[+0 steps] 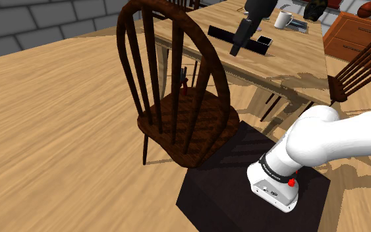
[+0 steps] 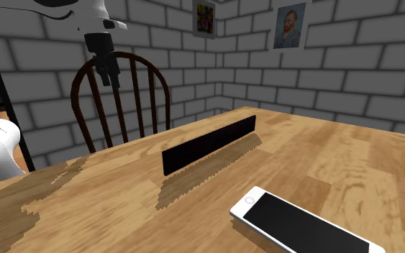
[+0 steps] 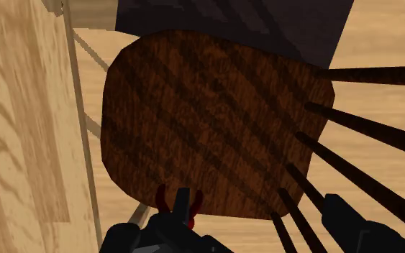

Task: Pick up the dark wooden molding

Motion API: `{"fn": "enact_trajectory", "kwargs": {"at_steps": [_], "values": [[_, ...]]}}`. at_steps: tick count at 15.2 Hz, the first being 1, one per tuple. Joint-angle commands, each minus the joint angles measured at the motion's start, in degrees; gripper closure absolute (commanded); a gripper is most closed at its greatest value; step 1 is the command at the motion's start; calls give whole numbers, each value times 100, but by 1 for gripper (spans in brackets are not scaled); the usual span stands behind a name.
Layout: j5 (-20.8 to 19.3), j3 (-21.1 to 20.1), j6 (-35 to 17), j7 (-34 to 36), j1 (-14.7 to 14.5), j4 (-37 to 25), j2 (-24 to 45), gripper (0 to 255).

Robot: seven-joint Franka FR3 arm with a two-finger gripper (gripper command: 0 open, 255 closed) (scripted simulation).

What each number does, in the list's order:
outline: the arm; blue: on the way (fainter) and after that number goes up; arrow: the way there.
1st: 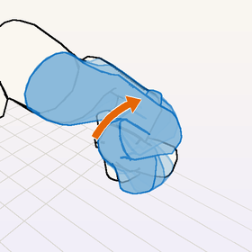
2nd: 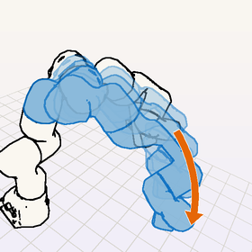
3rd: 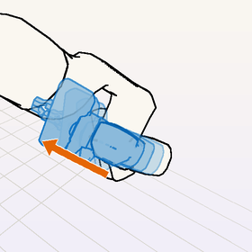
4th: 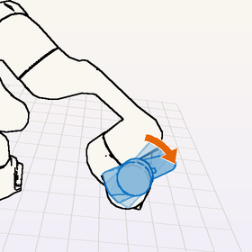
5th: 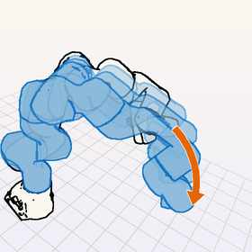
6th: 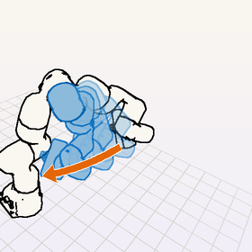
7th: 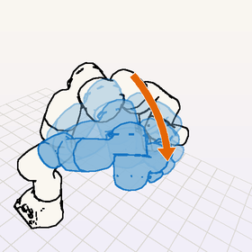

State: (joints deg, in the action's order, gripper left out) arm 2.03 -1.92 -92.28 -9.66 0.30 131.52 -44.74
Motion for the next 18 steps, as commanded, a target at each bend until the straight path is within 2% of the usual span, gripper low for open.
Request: {"fn": "enact_trajectory", "kwargs": {"at_steps": [1, 10, 18], "values": [[0, 0, 0, 0, 0, 0, 0, 0], [-478, 926, -269, -1096, 275, -848, 1318, 0], [-551, 1666, -349, -2072, 436, -2065, 2769, 0]]}}
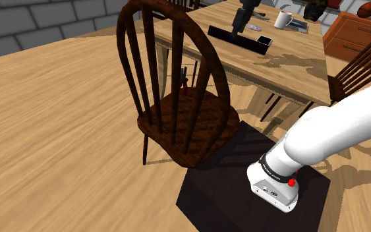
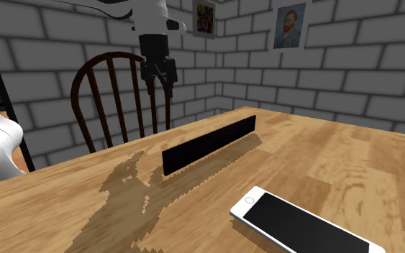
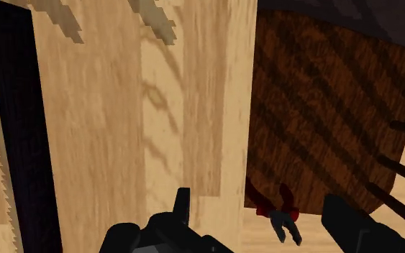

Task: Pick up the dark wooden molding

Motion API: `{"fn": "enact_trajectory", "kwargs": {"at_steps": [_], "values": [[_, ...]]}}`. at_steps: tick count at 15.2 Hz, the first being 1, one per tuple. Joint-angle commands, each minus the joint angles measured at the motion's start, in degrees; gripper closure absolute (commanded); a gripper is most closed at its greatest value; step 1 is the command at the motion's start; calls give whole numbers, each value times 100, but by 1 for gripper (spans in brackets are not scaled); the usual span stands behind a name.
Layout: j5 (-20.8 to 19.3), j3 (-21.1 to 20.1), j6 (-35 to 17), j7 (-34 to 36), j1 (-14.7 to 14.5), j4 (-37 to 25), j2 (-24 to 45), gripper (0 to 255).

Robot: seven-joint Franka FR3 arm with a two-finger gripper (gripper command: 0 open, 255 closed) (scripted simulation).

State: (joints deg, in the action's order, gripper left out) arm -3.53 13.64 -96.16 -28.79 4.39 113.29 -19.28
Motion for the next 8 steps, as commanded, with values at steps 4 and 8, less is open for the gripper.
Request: {"fn": "enact_trajectory", "kwargs": {"at_steps": [4, 8], "values": [[128, 439, 97, -671, 134, -1035, 1055, 0], [365, 723, 253, -1194, 310, -1987, 1975, 0]]}}
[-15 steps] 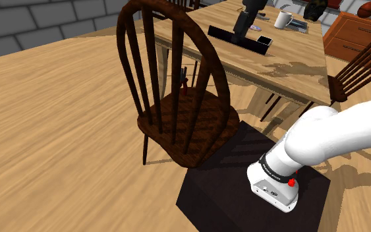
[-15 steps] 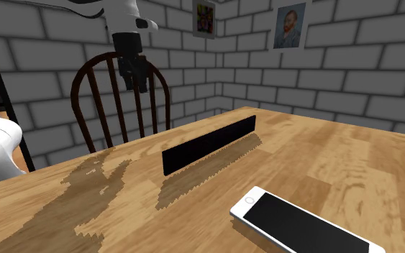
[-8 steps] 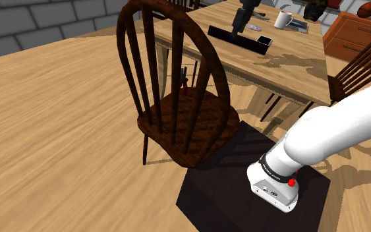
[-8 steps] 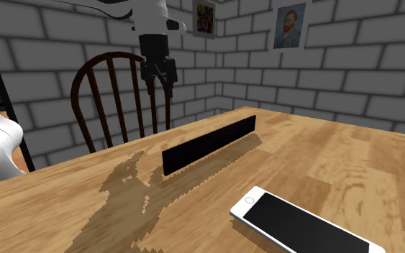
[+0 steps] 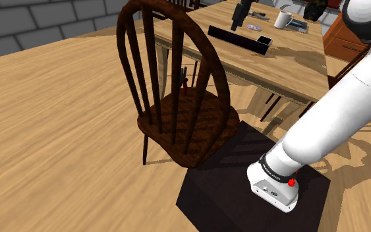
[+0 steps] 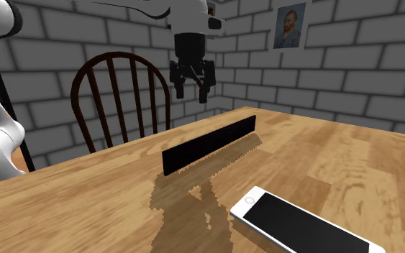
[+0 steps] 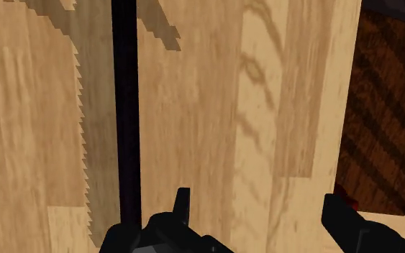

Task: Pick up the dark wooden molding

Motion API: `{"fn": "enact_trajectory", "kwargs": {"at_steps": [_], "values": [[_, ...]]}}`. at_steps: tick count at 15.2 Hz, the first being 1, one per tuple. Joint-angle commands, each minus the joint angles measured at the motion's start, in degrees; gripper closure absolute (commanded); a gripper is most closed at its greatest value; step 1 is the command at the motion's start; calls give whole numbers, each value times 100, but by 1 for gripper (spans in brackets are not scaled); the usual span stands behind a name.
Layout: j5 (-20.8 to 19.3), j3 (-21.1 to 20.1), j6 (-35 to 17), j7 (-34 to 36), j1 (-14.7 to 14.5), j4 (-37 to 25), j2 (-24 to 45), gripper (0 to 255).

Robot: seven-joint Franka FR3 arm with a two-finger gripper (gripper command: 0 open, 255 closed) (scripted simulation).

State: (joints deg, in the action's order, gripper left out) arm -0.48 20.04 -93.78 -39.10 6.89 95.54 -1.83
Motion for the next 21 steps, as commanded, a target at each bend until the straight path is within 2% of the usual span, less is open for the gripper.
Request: {"fn": "enact_trajectory", "kwargs": {"at_steps": [1, 7, 8, 15, 17, 18, 21], "values": [[136, 141, 73, -291, 123, -483, 476, 0], [702, 360, 668, -994, 712, -2518, 2144, 0], [734, 354, 718, -1024, 766, -2663, 2249, 0], [663, 337, 39, -1002, 662, -1813, 2069, 0], [663, 337, 39, -1002, 662, -1812, 2069, 0], [664, 337, 42, -1002, 663, -1819, 2073, 255], [666, 336, 45, -1003, 665, -1829, 2081, 255]]}}
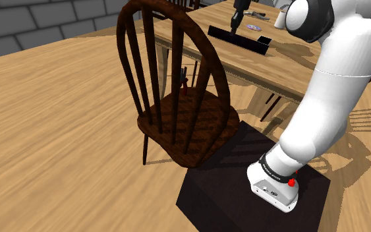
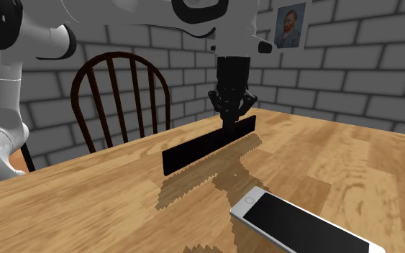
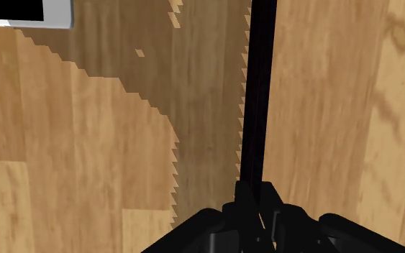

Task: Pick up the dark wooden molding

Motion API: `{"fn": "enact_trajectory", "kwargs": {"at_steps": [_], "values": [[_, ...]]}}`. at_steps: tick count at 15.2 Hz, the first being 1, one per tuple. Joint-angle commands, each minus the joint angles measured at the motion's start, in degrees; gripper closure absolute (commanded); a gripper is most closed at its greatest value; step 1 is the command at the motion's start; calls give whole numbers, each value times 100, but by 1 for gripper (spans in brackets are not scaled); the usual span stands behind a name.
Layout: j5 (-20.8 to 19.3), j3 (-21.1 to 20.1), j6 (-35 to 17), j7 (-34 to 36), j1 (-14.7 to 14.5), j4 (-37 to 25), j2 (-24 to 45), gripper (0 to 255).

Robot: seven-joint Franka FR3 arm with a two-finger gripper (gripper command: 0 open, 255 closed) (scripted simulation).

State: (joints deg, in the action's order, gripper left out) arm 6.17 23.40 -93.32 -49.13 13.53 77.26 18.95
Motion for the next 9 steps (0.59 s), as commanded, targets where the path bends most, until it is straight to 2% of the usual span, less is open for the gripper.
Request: {"fn": "enact_trajectory", "kwargs": {"at_steps": [1, 6, 9], "values": [[0, 0, -2, 0, 0, 0, 1, 255], [-3, 0, -7, 1, -3, 16, -9, 255], [17, 5, 252, -6, 33, -295, 45, 255]]}}
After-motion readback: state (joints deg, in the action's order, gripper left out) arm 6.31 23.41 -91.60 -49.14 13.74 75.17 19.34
